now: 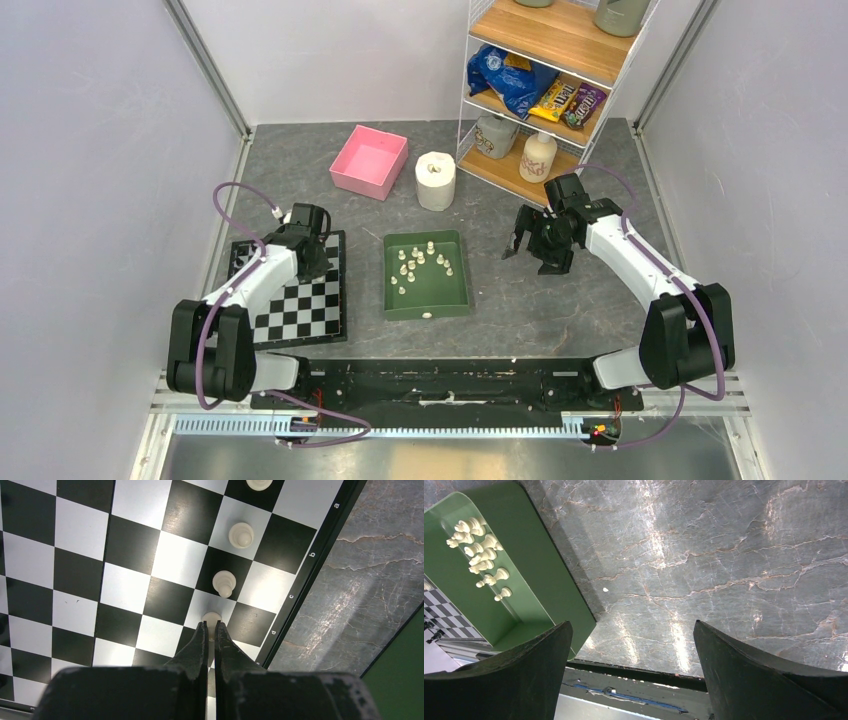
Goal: Set up the chess pieces on the board
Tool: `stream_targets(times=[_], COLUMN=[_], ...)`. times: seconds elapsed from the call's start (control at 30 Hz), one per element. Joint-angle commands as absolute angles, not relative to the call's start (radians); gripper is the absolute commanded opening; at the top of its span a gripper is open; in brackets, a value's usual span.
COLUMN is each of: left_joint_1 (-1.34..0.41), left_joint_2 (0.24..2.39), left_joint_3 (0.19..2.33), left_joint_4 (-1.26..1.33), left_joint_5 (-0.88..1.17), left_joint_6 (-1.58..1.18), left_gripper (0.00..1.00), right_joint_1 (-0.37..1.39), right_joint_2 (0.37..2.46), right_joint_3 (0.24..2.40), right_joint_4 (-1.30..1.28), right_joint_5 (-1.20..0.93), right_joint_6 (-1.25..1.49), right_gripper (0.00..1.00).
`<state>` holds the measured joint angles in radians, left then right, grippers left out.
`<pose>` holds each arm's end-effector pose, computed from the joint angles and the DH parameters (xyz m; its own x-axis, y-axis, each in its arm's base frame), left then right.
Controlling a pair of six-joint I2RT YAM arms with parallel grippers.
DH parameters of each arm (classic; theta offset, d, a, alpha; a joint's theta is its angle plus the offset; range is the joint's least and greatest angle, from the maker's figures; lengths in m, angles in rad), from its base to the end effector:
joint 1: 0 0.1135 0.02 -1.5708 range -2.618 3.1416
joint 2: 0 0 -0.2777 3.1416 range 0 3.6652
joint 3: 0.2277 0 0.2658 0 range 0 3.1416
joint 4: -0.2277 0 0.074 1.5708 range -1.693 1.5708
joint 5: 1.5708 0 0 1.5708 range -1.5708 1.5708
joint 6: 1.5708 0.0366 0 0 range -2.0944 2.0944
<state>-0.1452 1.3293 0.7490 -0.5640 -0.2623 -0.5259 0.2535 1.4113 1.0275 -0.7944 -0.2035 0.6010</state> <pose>0.2470 -0.0265 0.1918 -0.7960 -0.3736 -0.4763 -0.4231 0.9061 -0.0035 0.2697 0.0775 0.2449 -0.9189 0.3340 -0.2100 0.2414 0.8970 0.3703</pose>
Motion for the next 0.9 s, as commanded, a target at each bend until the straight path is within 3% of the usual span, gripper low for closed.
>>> stream_targets(times=[0.0, 0.43, 0.87], left_joint_1=[-0.140, -0.140, -0.140], left_joint_2=[1.354, 1.345, 1.340], left_joint_3=[0.760, 0.753, 0.762], left_joint_4=[-0.536, -0.538, -0.552], left_joint_5=[-0.298, -0.295, -0.296], left_joint_6=[-0.511, -0.515, -0.515], left_gripper=[0.02, 0.02, 0.31], right_joint_1=[0.255, 0.255, 0.254], right_joint_2=[1.414, 1.408, 1.407], right_joint_3=[1.057, 1.052, 1.052], right_joint_4=[-0.787, -0.788, -0.787], right_joint_5=[-0.205, -0.204, -0.204], right_joint_6=[0.590, 0.592, 0.589], right_gripper=[0.99, 0.99, 0.99])
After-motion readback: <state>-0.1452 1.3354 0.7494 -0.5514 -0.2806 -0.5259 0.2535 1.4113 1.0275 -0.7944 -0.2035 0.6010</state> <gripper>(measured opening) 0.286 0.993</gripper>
